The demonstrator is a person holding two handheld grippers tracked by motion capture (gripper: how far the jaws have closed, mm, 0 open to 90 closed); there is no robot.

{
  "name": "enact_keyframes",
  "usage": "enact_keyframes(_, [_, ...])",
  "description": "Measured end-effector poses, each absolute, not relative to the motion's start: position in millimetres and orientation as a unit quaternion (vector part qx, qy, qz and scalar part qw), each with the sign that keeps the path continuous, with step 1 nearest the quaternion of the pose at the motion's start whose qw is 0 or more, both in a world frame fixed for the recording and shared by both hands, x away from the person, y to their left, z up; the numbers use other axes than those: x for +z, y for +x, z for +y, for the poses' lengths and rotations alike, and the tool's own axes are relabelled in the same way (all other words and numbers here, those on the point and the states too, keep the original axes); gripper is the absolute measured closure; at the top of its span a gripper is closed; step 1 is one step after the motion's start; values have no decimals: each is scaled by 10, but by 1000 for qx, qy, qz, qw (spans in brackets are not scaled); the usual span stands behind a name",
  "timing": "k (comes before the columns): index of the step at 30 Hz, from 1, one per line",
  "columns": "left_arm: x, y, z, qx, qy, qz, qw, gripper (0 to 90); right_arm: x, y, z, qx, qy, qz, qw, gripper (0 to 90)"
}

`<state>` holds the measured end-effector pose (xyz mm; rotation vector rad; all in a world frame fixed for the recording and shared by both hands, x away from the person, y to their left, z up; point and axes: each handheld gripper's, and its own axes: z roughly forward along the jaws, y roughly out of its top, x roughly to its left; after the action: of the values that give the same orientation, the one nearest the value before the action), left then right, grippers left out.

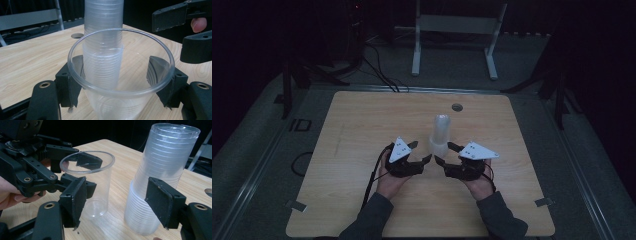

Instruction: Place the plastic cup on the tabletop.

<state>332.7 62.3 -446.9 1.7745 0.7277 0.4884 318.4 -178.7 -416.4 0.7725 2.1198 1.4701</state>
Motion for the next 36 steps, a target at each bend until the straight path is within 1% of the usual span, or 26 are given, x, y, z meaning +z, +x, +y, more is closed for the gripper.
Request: enact_keyframes(36, [-4602,3358,606,207,757,313,535,305,-4170,3188,-1780,533,281,767,221,327])
